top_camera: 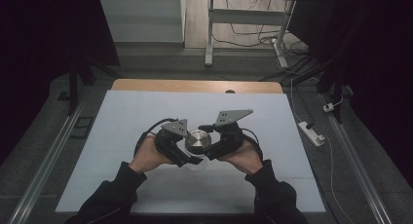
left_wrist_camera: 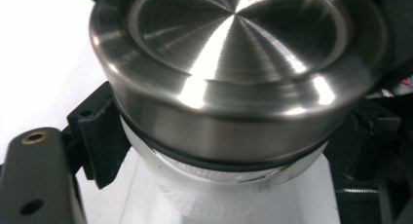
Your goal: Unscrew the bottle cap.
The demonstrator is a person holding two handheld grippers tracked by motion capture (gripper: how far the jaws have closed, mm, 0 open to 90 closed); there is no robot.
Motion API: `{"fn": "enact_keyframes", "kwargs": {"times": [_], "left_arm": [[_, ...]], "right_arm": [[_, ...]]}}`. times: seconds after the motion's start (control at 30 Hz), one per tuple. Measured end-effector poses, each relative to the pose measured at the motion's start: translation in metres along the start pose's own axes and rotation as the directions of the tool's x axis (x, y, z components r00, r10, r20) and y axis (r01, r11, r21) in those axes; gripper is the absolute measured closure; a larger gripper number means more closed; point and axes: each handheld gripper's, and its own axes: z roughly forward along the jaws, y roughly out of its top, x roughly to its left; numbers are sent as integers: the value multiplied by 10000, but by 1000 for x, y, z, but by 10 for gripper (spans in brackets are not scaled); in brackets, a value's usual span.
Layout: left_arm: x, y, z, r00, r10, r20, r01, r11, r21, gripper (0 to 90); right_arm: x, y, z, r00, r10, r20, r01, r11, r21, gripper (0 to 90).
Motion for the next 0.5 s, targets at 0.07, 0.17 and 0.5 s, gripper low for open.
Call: {"fn": "enact_keyframes", "kwargs": {"times": [0.07, 0.17, 0.5], "left_arm": [[0, -1, 0, 9998, 129, 165, -130, 9999, 16, 158], [0, -3, 0, 9993, 262, 283, -265, 9996, 70, 158], [4, -5, 0, 9997, -10, -233, 13, 9999, 150, 158]], "right_arm": [[1, 0, 0, 9998, -159, -134, 160, 9999, 44, 199], [2, 1, -2, 9992, -303, -260, 304, 9995, 38, 199], [2, 2, -6, 9997, -253, -7, 253, 9995, -191, 199]]}}
